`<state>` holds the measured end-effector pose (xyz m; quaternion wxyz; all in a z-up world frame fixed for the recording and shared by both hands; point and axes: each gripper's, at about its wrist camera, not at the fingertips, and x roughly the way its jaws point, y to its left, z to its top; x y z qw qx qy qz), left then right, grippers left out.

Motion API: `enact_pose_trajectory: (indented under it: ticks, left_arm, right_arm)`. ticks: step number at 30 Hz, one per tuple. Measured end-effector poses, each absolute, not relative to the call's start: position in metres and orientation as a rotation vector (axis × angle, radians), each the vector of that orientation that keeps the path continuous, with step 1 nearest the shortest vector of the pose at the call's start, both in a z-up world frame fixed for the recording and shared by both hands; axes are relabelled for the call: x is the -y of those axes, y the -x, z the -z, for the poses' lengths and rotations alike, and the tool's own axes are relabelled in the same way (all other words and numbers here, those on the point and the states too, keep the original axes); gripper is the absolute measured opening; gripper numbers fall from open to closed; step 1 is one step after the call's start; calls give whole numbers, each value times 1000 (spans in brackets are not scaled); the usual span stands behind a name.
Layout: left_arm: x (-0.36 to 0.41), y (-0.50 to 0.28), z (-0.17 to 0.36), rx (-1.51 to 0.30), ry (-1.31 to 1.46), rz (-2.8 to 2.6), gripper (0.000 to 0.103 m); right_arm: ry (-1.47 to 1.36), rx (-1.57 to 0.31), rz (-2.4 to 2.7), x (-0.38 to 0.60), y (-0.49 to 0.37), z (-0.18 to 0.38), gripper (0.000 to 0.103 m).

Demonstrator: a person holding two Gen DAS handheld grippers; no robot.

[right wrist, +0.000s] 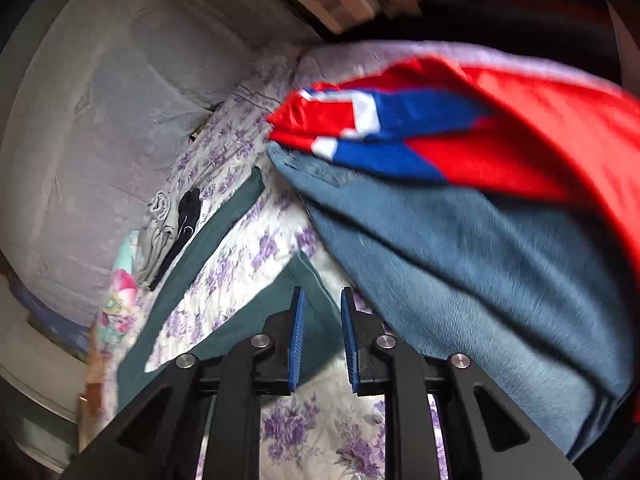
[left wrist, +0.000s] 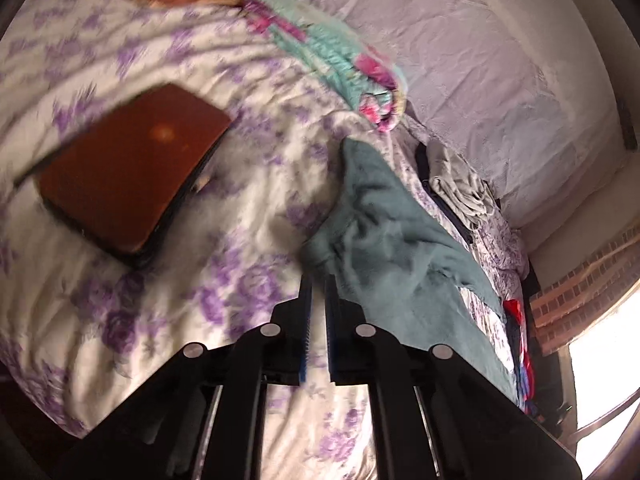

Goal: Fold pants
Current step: 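Spread the pants flat with both grippers, then grasp the waistband with the left gripper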

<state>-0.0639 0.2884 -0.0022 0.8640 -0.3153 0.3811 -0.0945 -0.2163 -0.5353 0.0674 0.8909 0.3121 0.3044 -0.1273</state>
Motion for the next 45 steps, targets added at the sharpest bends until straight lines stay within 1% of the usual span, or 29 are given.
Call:
enact_pose_trajectory:
  ticks: [1,2,3,4,5,6,9,10,11,13,14,16,17,18,19,20,23,25,29,35,37,38,39,40,41,42,44,45]
  left_arm:
    - [-279,62,-6,-790,628,219,4]
    - [-269,59,-12,-786,603,244,7]
    - [-255,55,-16,-787,579,275,16]
    - [-244,48,-17,-798,561,291,26]
    - [-233,42,-14,-816,540,298,49]
    - [-224,36,-10,-830,521,296,61]
    - [-213,16,17,-902,481,256,61]
    - [-215,15,23,-893,496,263,61]
    - [-219,16,22,-874,508,275,61]
    - [-229,16,18,-883,560,293,61]
    - [-237,18,13,-864,599,279,62]
    - [-248,17,-2,-808,619,251,70]
    - [-253,14,-13,-772,609,234,78]
    - [-255,10,-21,-750,595,214,82]
    - [-256,-1,-30,-729,578,190,83]
    - [-255,-13,-36,-723,562,177,83]
    - [-246,-57,-42,-758,537,192,83]
    - [-240,-88,-40,-769,529,172,83]
    - [-230,-141,-22,-832,540,157,83]
    - [-229,-176,20,-899,644,172,82]
    - [-226,-178,30,-887,617,180,80]
    - [-223,-178,26,-882,591,188,69]
    - [-220,-177,23,-865,566,219,51]
    - [-216,-179,22,-867,533,238,43]
    - [-214,-180,25,-877,516,237,31]
    - [-212,-181,26,-882,514,245,24]
    - [-212,-181,21,-860,512,275,18]
    - [-212,-180,19,-849,505,275,17]
  right_arm:
    - [-586,-630,210,519,202,-76,26]
    - [-547,-636,151,502,194,-79,32]
    - [-512,-654,80,480,183,-77,48]
    - [-483,-681,34,466,172,-74,55]
    - [-450,-716,-8,453,162,-68,56]
    - [-418,-753,-43,439,150,-61,56]
    - [-391,-901,-96,407,124,-23,57]
    - [-402,-947,-102,405,118,-9,59]
    - [-386,-908,-108,404,121,-7,59]
    - [-338,-887,-137,399,125,-9,64]
    - [-323,-875,-149,397,127,-9,66]
    - [-300,-850,-188,390,129,-7,82]
    - [-266,-849,-200,384,128,-7,86]
    - [-233,-858,-212,381,129,-6,94]
    - [-202,-871,-223,375,124,-8,100]
    - [-183,-879,-217,373,124,-7,100]
    - [-203,-875,-230,376,125,-6,100]
    - [-268,-856,-260,386,127,-6,100]
    - [-391,-823,-308,402,126,-3,100]
    - [-342,-839,-284,393,124,-4,100]
    - [-338,-843,-282,393,124,-4,100]
    - [-341,-843,-284,393,123,-4,100]
    - [-347,-843,-285,394,123,-3,100]
    - [-350,-844,-284,394,123,-4,100]
    - [-347,-849,-279,393,122,-4,100]
    - [-340,-856,-269,392,122,-6,100]
    - [-361,-858,-227,387,116,-16,99]
    - [-383,-839,-232,386,113,-23,100]
